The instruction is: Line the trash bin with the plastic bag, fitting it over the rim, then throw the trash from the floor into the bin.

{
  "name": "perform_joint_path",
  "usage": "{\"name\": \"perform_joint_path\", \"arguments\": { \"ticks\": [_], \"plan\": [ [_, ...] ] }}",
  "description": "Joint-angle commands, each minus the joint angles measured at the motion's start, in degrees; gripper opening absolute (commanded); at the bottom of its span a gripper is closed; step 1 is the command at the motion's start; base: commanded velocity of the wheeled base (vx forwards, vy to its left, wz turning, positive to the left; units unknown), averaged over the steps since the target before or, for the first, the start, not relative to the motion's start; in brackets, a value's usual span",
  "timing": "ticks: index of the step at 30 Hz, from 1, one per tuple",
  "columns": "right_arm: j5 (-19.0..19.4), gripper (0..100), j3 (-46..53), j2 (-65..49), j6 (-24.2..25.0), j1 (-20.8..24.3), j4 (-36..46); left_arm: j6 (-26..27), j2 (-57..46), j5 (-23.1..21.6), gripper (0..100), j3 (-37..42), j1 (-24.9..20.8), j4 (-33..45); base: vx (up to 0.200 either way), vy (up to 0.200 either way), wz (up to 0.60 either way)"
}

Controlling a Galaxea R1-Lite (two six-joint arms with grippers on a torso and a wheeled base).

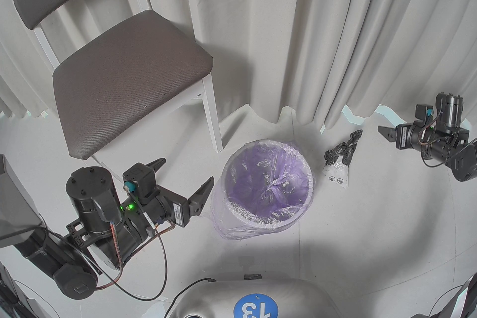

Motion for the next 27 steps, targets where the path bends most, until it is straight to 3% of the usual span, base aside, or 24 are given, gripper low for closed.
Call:
{"name": "perform_joint_path", "arguments": {
  "ticks": [1,7,12,20,22,25,26,27],
  "plan": [
    [-0.18,100,-9.56,11.11,3.46,-0.93,-1.87,0.60,2.76,2.21,100,4.90,-2.93,1.97,0.000,0.000,0.00],
    [-0.18,100,-12.55,15.94,3.81,-1.28,-1.78,4.47,14.19,0.45,100,5.16,-2.31,1.44,0.000,0.000,0.00],
    [-0.10,100,-12.28,15.59,3.81,-1.37,-1.78,5.96,19.90,-5.53,100,4.64,-2.14,1.70,0.000,0.000,0.00],
    [-0.18,100,-12.55,16.47,3.81,-1.63,-1.69,7.72,30.01,-7.20,100,-7.23,-1.61,2.93,0.000,0.000,0.00],
    [-0.18,100,-12.55,16.73,3.81,-1.63,-1.87,8.78,33.17,-7.46,100,-13.65,0.15,7.06,0.000,0.000,0.00],
    [-0.18,100,-12.55,16.73,3.81,-1.63,-1.87,9.13,33.96,-8.25,100,-15.76,0.85,8.56,0.000,0.000,0.00],
    [-0.10,100,-12.55,16.56,3.81,-1.63,-1.87,11.06,35.02,-11.94,100,-19.45,2.35,11.72,0.000,0.000,0.00],
    [-0.10,100,-12.55,16.47,3.81,-1.72,-1.87,12.56,35.28,-12.65,100,-20.85,2.96,13.04,0.000,0.000,0.00]
  ]
}}
